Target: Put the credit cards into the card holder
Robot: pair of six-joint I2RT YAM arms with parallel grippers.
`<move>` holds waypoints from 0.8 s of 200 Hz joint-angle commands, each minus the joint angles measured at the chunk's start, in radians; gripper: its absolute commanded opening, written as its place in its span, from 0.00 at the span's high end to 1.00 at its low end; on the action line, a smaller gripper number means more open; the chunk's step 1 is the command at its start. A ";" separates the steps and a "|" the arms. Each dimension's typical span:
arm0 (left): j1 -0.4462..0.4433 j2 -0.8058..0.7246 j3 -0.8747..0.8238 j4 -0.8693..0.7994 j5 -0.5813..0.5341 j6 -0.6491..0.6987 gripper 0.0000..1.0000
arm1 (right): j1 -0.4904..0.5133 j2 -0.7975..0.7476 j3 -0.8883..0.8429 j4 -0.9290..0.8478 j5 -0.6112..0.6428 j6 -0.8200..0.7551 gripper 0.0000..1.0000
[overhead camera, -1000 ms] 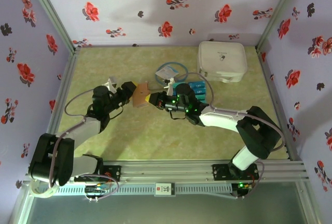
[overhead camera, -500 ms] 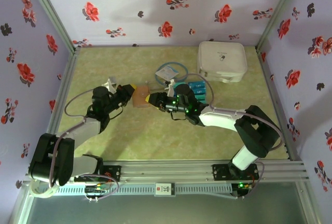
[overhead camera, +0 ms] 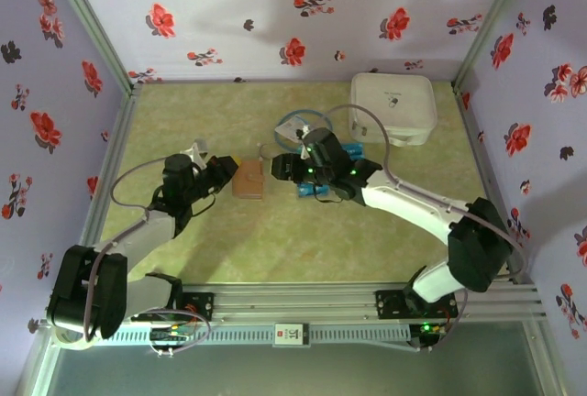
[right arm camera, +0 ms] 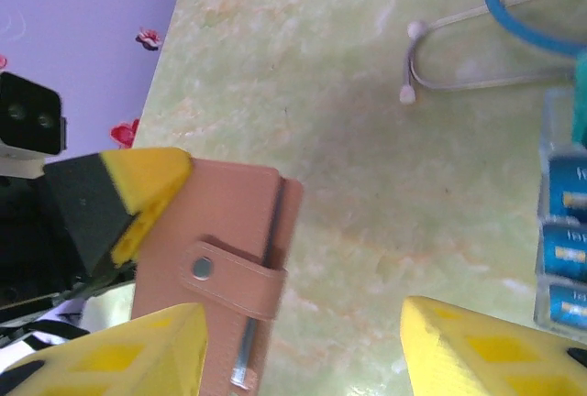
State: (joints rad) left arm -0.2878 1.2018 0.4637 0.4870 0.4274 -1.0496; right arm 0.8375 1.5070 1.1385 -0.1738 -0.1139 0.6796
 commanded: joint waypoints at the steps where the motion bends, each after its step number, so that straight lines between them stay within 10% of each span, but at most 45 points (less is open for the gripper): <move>1: 0.002 -0.019 0.030 -0.031 -0.006 0.050 1.00 | 0.060 0.086 0.120 -0.207 0.139 -0.153 0.40; 160: -0.010 -0.024 0.028 -0.053 -0.021 0.060 1.00 | 0.161 0.299 0.297 -0.141 0.167 -0.158 0.39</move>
State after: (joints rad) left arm -0.2901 1.1954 0.4644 0.4294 0.4110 -1.0130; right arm 0.9894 1.8069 1.4204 -0.3630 0.0341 0.5236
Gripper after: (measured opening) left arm 0.066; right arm 0.611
